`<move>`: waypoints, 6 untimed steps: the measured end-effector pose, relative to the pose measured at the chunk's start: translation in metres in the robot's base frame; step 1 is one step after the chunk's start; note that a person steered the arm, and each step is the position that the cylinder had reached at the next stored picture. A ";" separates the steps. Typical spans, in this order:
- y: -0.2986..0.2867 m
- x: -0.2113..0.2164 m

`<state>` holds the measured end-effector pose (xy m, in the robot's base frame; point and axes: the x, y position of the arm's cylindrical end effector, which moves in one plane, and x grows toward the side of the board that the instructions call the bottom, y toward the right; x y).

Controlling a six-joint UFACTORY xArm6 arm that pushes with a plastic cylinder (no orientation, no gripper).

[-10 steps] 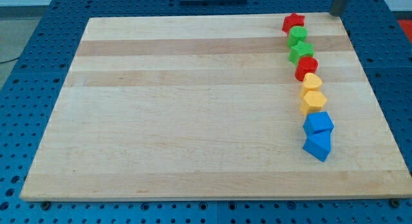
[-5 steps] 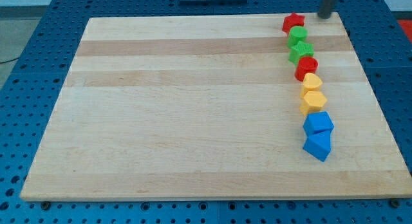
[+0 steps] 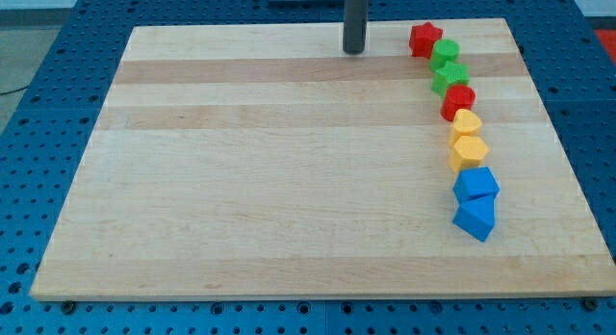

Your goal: Adjust green star and red star in a vertical line

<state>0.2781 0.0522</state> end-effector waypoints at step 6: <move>0.095 -0.039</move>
